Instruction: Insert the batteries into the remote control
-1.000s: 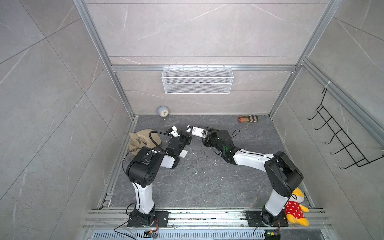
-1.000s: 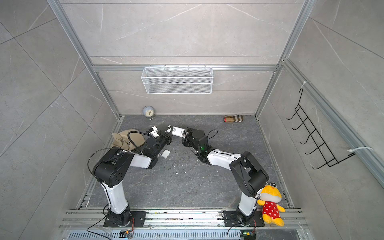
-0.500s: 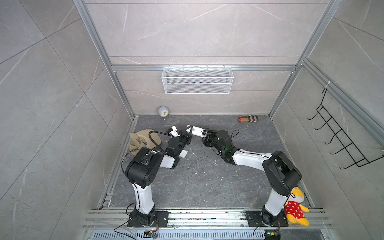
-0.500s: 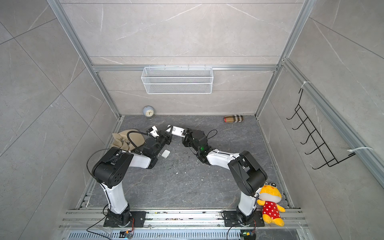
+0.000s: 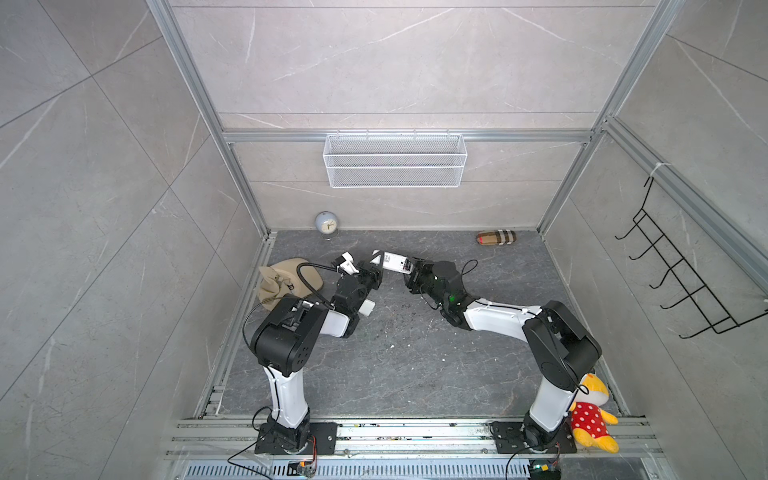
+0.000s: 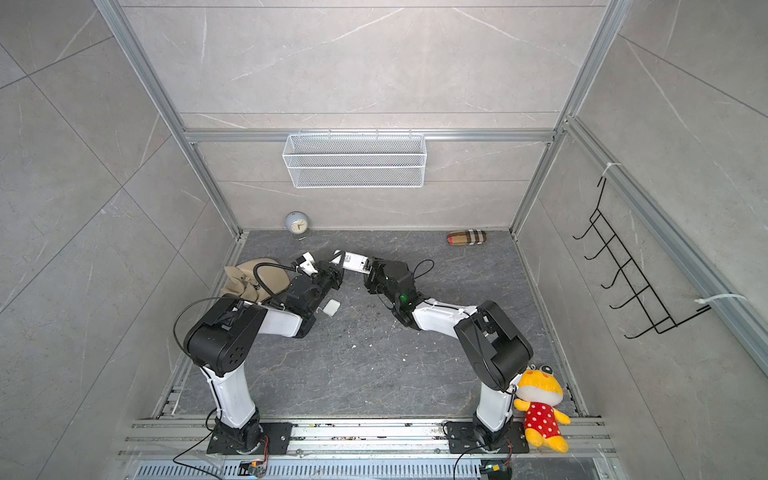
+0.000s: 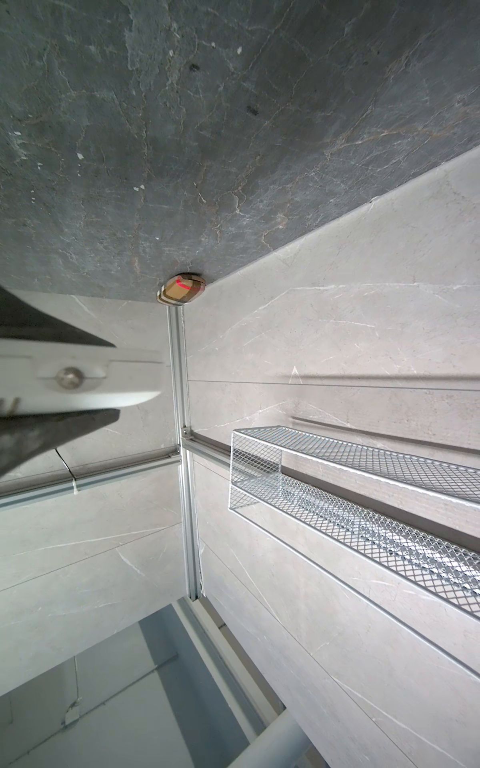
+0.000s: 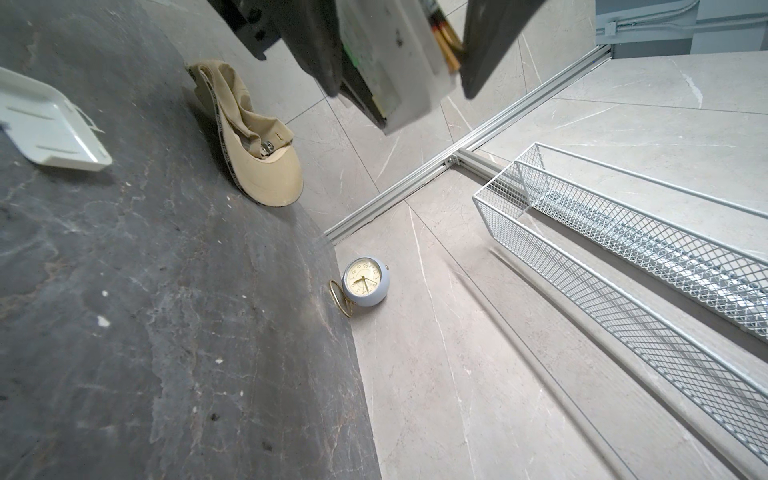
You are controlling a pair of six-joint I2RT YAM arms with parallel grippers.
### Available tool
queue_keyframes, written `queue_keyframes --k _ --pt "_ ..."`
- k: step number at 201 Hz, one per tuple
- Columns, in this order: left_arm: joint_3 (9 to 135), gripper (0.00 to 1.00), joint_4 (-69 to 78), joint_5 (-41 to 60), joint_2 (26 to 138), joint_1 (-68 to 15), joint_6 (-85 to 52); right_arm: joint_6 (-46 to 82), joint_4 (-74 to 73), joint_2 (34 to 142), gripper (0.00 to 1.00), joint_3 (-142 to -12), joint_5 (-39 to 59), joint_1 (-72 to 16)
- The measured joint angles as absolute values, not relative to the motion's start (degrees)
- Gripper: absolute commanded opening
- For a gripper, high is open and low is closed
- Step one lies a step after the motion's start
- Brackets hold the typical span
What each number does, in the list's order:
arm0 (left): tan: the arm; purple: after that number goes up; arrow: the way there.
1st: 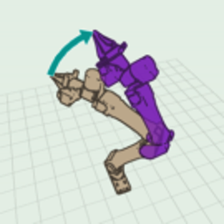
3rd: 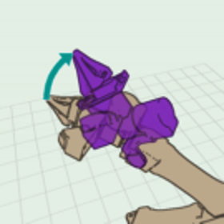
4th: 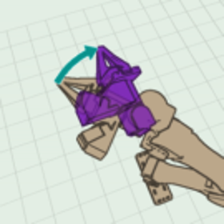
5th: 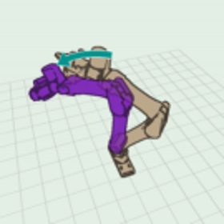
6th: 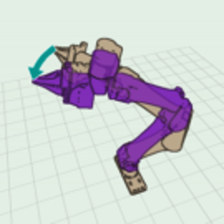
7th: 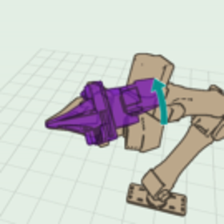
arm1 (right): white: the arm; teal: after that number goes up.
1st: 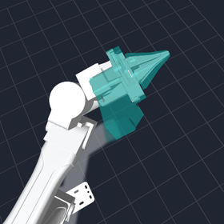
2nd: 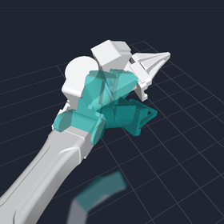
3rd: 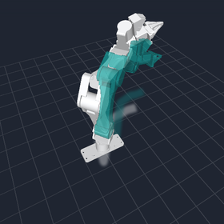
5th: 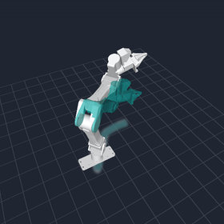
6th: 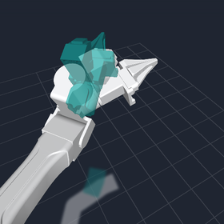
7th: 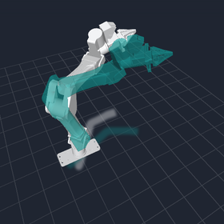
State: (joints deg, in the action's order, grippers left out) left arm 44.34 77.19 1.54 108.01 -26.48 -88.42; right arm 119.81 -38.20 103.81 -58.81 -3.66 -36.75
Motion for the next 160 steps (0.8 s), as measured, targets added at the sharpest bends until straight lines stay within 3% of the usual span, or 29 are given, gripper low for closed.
queue_keyframes --k 86,130,160 --pt "44.34 0.00 76.99 1.52 107.92 -26.48 -88.49 119.07 -37.95 103.83 0.38 -58.81 -3.68 -36.80" --pt "44.34 0.00 76.99 1.63 107.90 -26.17 -88.73 115.63 -34.98 103.83 0.67 -59.53 -0.56 -35.68" --pt "44.31 0.00 76.99 1.85 107.90 -25.41 -89.41 107.72 -27.79 103.37 0.75 -61.84 5.15 -31.42"
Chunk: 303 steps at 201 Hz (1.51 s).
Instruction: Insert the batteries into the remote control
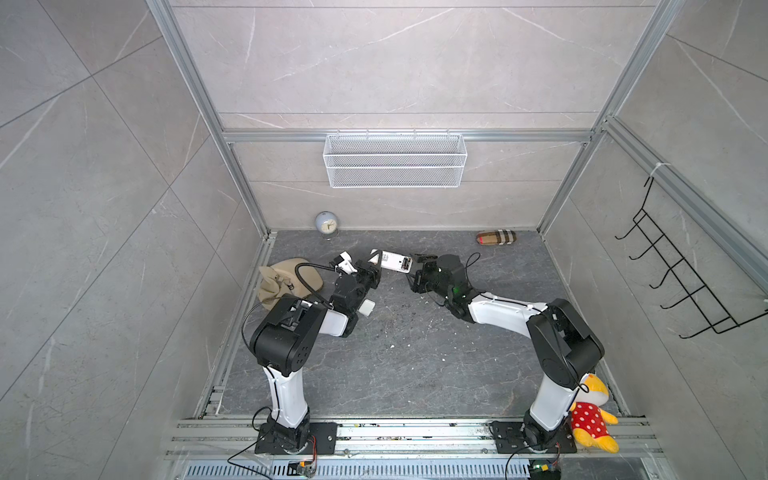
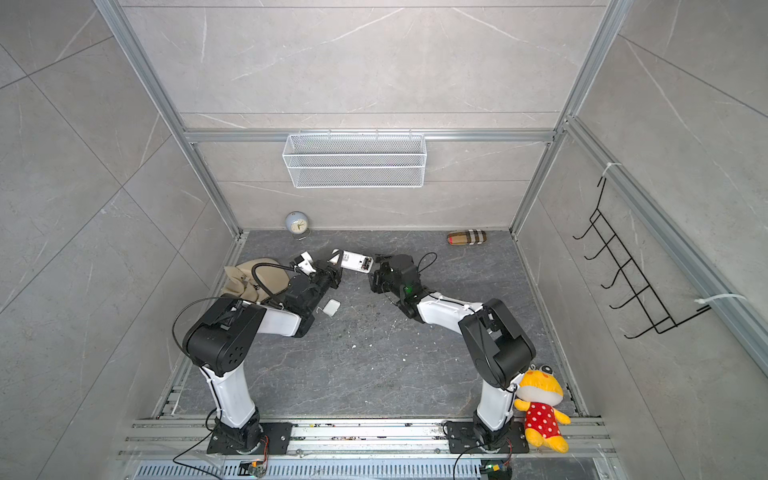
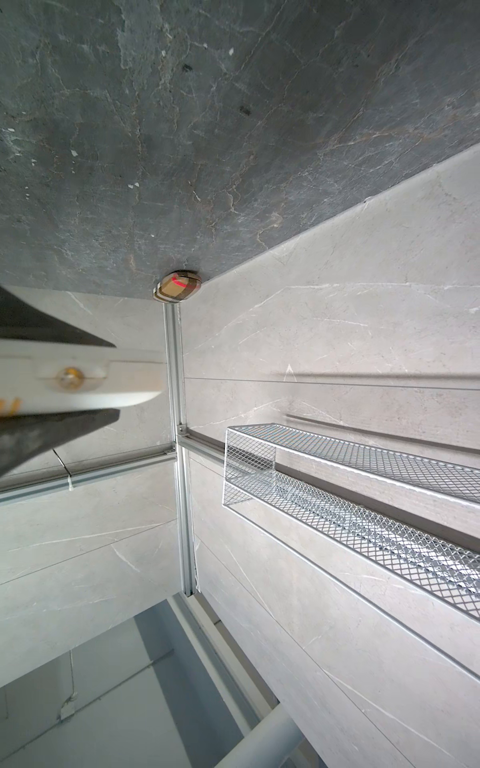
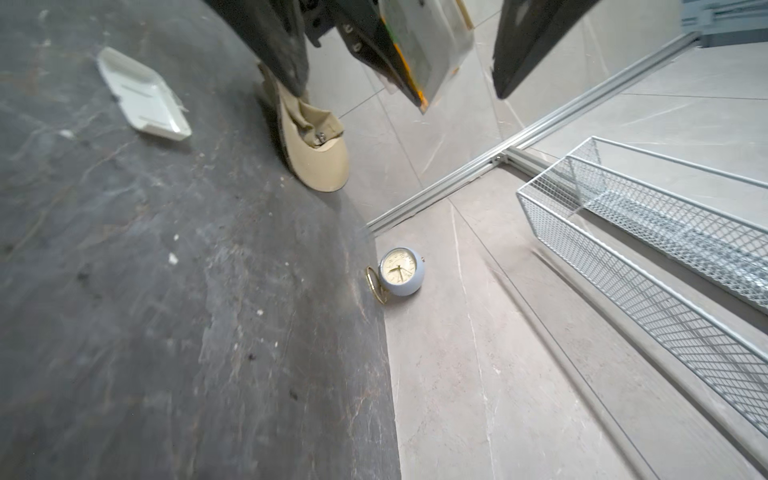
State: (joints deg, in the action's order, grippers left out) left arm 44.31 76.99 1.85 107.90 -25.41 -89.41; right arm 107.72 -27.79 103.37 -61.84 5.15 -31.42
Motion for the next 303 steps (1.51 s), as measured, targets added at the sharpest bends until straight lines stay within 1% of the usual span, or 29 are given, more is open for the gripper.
queue_keyframes --k 30,55,84,106,141,160,175,185,205,215,235,247,294,303 --pt "44.03 0.00 77.03 1.98 107.72 -25.02 -90.39 95.29 -19.97 103.00 0.78 -66.70 12.58 -27.09" --pt "43.99 0.00 77.01 2.37 107.70 -24.71 -92.14 82.87 -14.57 103.83 0.76 -75.59 20.32 -25.93" --pt "43.99 0.00 77.01 3.38 107.70 -24.36 -95.07 73.56 -12.84 103.81 0.74 -78.70 26.70 -26.24" --pt "43.99 0.00 76.25 3.60 107.70 -24.25 -96.86 68.40 -8.95 103.81 0.73 -78.70 28.77 -26.35" --pt "43.99 0.00 76.38 3.77 107.70 -23.97 -99.22 61.91 -2.63 103.37 0.77 -78.48 28.95 -26.35" --pt "43.99 0.00 76.38 4.16 107.70 -23.97 -99.72 59.66 -0.25 102.85 0.77 -78.28 28.84 -26.33" --pt "43.99 0.00 76.38 4.67 107.70 -23.97 -100.09 58.63 0.60 102.63 0.74 -78.28 28.77 -26.35" --pt "43.99 0.00 76.38 4.73 107.70 -23.97 -100.25 58.41 0.62 102.63 0.69 -78.28 28.82 -26.35" --pt "43.99 0.00 76.36 4.97 107.70 -23.97 -100.51 58.81 0.12 102.63 0.64 -78.26 29.43 -26.41" --pt "43.99 0.00 76.36 5.08 107.70 -23.97 -100.53 59.55 -0.69 102.65 0.58 -78.26 29.65 -26.61" --pt "44.01 0.00 76.36 5.10 107.70 -23.97 -100.60 61.10 -2.48 102.96 0.51 -78.26 30.11 -27.22" --pt "43.99 0.00 76.38 5.10 107.70 -23.97 -100.82 62.17 -4.12 103.46 0.45 -78.22 30.41 -27.66" --pt "43.99 0.00 76.58 5.10 107.70 -23.94 -101.45 65.54 -8.08 104.62 0.36 -76.71 30.92 -28.12" --pt "43.99 0.00 76.58 5.10 107.70 -23.94 -101.54 65.93 -8.45 104.62 0.32 -76.53 30.92 -28.12"
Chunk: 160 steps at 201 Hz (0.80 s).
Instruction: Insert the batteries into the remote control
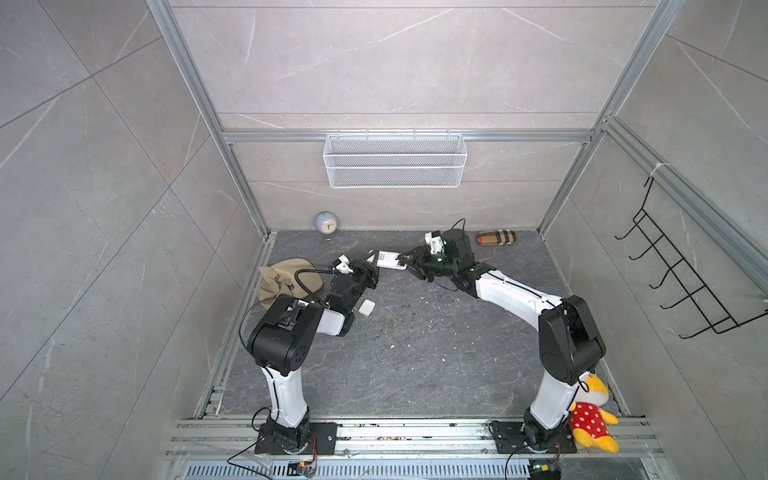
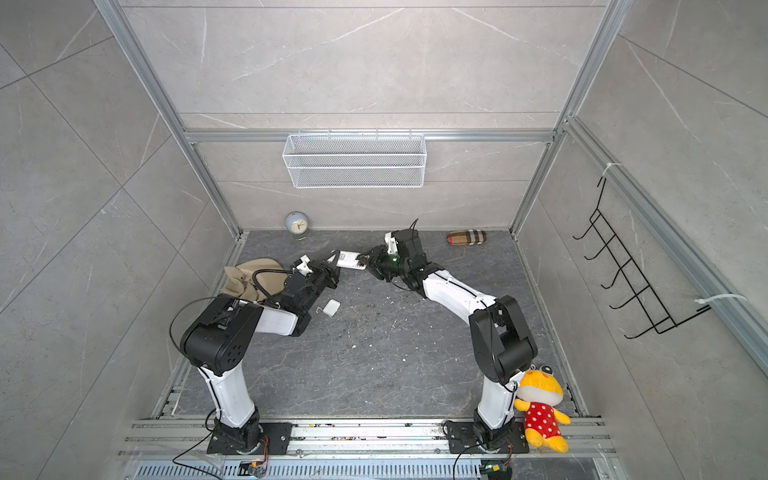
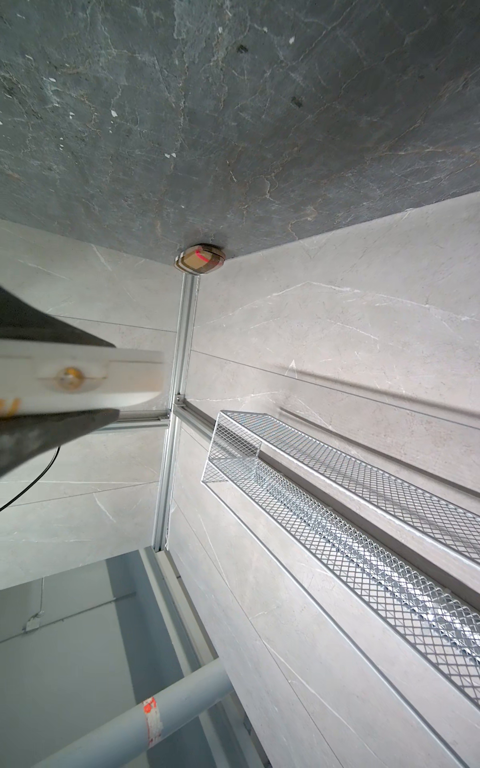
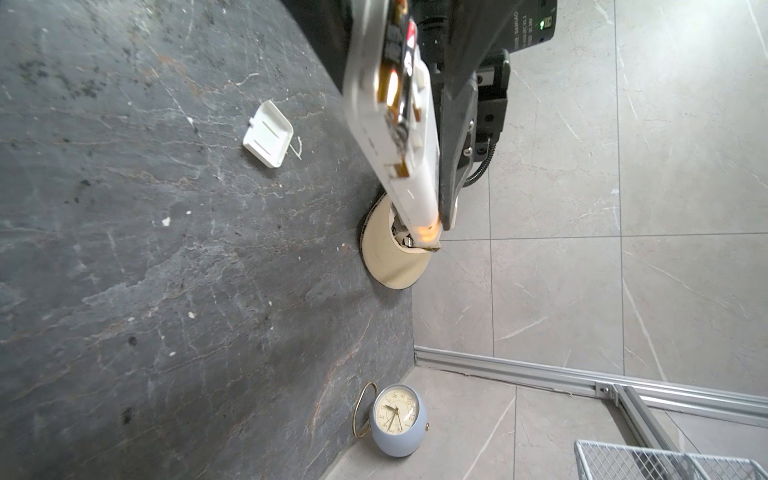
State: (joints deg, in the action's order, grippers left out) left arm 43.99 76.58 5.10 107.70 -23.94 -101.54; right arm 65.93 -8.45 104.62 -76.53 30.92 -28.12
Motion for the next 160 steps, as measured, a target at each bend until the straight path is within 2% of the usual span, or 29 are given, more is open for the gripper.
queue_keyframes --k 118,132,160 --pt "44.01 0.00 76.79 5.30 107.70 -23.77 -102.21 67.61 -10.31 105.47 0.20 -76.38 30.98 -28.14" --pt "44.01 0.00 76.77 5.26 107.70 -23.75 -102.26 67.96 -10.66 105.49 0.10 -76.34 31.16 -28.14" --pt "44.03 0.00 76.79 5.15 107.50 -23.62 -103.39 68.79 -12.32 105.49 0.09 -76.27 31.75 -28.14"
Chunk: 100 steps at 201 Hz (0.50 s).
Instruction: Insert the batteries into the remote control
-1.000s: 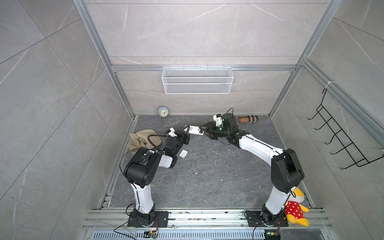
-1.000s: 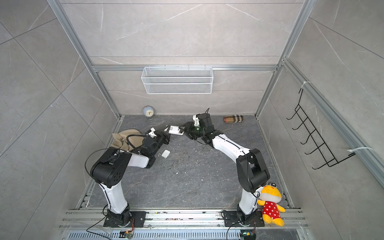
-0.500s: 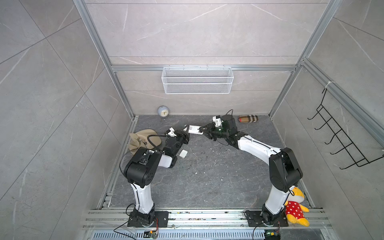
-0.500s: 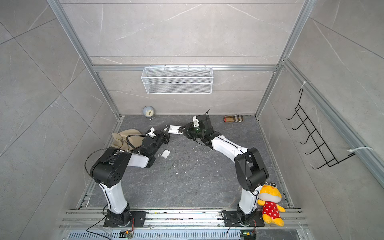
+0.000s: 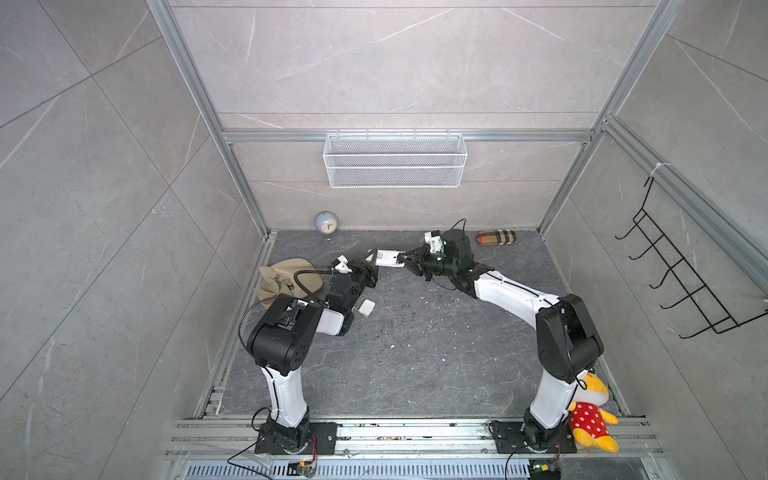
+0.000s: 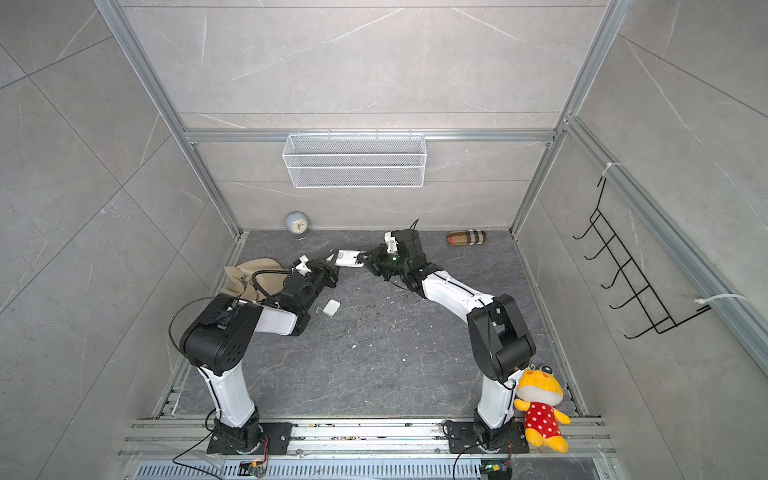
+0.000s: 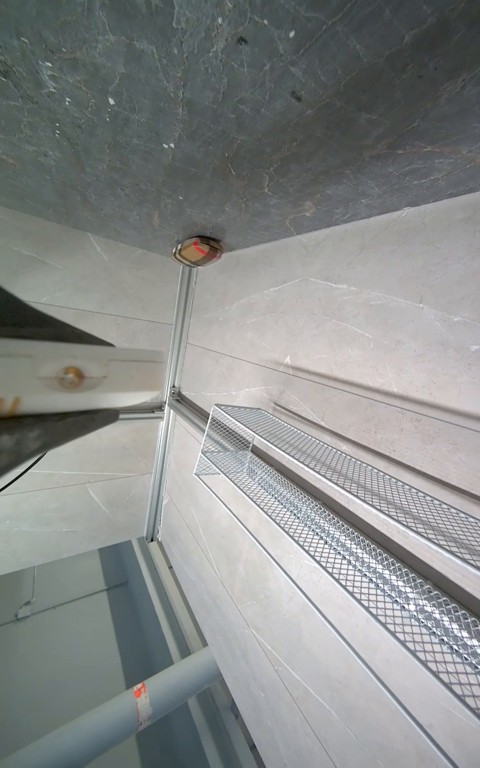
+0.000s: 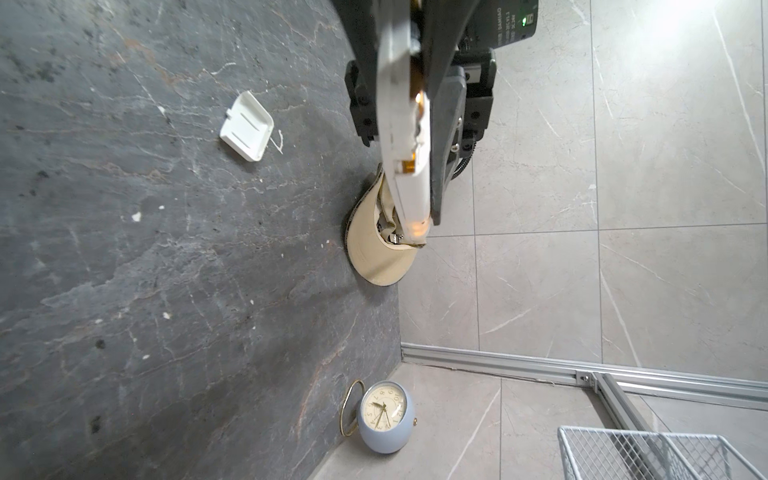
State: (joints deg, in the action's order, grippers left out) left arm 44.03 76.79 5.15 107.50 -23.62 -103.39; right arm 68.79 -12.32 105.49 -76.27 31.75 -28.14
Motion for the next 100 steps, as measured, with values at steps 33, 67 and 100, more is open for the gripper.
queue_keyframes --k 33,67,100 --pt "44.01 0.00 76.75 5.13 107.18 -23.57 -103.46 69.06 -12.78 105.49 0.13 -76.27 32.01 -28.14" --pt "41.89 0.00 76.42 6.20 104.64 -22.70 -101.47 67.53 -11.27 105.49 0.47 -76.29 32.38 -28.29" --pt "35.24 0.00 76.84 10.57 101.01 -18.28 -99.61 60.16 -2.66 105.27 0.56 -77.25 31.44 -28.38"
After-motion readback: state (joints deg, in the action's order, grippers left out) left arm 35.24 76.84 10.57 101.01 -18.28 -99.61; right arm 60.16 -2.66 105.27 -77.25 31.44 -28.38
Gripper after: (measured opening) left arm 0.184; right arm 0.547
